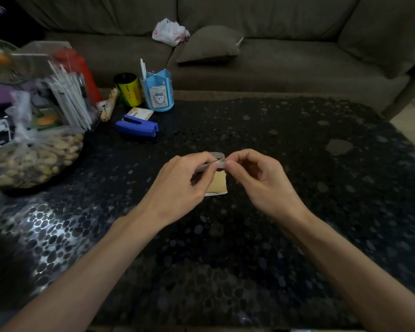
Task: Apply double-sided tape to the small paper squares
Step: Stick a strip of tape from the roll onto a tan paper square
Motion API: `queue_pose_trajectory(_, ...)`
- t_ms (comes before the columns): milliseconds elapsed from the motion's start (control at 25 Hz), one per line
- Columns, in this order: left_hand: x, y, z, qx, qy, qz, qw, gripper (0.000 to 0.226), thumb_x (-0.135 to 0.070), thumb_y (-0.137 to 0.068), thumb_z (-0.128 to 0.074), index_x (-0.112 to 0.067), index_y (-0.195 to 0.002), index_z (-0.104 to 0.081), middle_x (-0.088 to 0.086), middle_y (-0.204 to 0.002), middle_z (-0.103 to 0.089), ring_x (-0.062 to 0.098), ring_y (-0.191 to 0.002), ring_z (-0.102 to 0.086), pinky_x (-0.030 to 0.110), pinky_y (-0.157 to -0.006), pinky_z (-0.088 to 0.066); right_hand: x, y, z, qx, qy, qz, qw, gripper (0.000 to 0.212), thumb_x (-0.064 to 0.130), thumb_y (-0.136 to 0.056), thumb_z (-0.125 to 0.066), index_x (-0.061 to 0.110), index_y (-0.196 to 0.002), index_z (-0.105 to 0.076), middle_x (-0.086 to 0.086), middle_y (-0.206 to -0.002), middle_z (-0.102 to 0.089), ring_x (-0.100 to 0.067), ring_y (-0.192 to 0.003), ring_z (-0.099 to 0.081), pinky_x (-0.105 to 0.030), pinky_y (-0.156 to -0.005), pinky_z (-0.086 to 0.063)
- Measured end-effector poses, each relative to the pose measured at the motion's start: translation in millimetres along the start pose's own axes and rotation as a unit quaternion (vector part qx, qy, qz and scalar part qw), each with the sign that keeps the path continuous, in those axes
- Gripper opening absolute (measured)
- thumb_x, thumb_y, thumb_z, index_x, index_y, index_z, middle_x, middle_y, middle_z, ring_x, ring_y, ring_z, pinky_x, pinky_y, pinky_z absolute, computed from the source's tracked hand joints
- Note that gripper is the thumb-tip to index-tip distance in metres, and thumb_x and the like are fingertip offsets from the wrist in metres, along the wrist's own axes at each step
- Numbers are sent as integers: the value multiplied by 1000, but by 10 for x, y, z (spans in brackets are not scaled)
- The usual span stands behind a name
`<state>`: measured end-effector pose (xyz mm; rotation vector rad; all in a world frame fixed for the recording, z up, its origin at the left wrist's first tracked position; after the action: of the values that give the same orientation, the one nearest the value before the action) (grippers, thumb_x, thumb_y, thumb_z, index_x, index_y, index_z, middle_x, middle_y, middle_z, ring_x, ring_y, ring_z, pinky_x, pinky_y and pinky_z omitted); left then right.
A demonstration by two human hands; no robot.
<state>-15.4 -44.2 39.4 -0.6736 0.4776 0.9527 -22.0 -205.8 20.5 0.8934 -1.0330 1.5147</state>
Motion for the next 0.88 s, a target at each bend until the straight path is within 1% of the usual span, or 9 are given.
queue_pose_trajectory(120, 11, -3, 27, -6, 6, 5, 1000, 17, -25, -106, -56, -24, -111, -72, -23, -76, -58, -9, -79, -59, 6, -66, -39, 8, 22, 43, -46, -33, -1, 998, 19, 19, -100, -69, 27, -117, -70, 9, -111, -70, -2, -100, -70, -23, -86, -59)
queue_pose_trajectory(200, 38, -14, 47, -5, 13, 14, 1000, 16, -25, -106, -56, -25, -110, -71, -22, -76, -59, -6, -79, -60, 8, -64, -40, 70, 50, 25, -46, 22, 42, 998, 31, 15, -97, -72, 26, -126, -71, 12, -118, -68, -2, -104, -70, -23, -89, -59)
queue_pose_trajectory(280, 52, -23, 54, 1, 20, 18, 1000, 16, -26, -106, -56, -27, -108, -71, -20, -78, -62, -1, -80, -63, 10, -65, -42, 129, 96, -37, -36, 78, 81, 993, 36, 19, -95, -75, 24, -130, -72, 14, -121, -68, -2, -108, -68, -24, -89, -59)
queue_pose_trajectory(360, 49, -25, 53, 8, 28, 18, 999, 16, -24, -105, -56, -26, -105, -72, -20, -78, -62, -1, -79, -63, 9, -66, -41, 161, 132, -41, -53, 96, 99, 989, 33, 23, -93, -77, 23, -126, -75, 14, -118, -70, -3, -106, -69, -26, -86, -60)
queue_pose_trajectory(480, 20, -7, 21, 26, 26, 9, 999, 17, -24, -106, -56, -30, -103, -72, -27, -77, -62, -8, -81, -61, 6, -68, -41, 192, 127, 14, -77, 85, 100, 988, 20, 27, -92, -79, 25, -111, -79, 14, -105, -72, -6, -98, -71, -28, -81, -61)
queue_pose_trajectory(600, 22, -3, -8, 35, 25, 6, 999, 19, -30, -107, -54, -31, -110, -72, -29, -90, -66, -13, -94, -62, 5, -76, -43, 160, 83, 53, -72, 85, 74, 991, 13, 27, -93, -78, 26, -105, -79, 14, -99, -73, -3, -95, -71, -29, -84, -61)
queue_pose_trajectory(680, 20, -8, -12, 26, 19, -1, 999, 19, -31, -106, -55, -31, -111, -73, -24, -95, -69, -11, -98, -64, 6, -81, -45, 138, 67, 40, -61, 91, 63, 992, 12, 27, -94, -76, 27, -106, -78, 14, -100, -73, -2, -96, -70, -28, -85, -60)
queue_pose_trajectory(800, 23, -14, -10, -2, 11, 1, 1000, 16, -28, -104, -58, -26, -103, -74, -19, -79, -65, -5, -80, -63, 9, -69, -43, 114, 44, -3, -46, 95, 58, 993, 9, 25, -98, -72, 27, -106, -73, 14, -100, -69, -2, -95, -68, -23, -82, -58)
queue_pose_trajectory(880, 52, -23, -26, -7, 18, 21, 1000, 15, -25, -103, -60, -25, -101, -74, -19, -77, -63, -6, -76, -62, 7, -65, -42, 115, 23, -53, -31, 97, 69, 992, 7, 23, -99, -69, 27, -105, -70, 13, -99, -67, -3, -94, -67, -19, -79, -55)
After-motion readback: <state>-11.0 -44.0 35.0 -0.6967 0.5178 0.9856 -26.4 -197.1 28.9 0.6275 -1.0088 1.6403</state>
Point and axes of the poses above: each hand's wrist, its own y-axis away from the middle knuckle, its own z-axis out of the back of the hand, x = y × z, the point moved 7 cm from there along -y, towards the middle knuckle
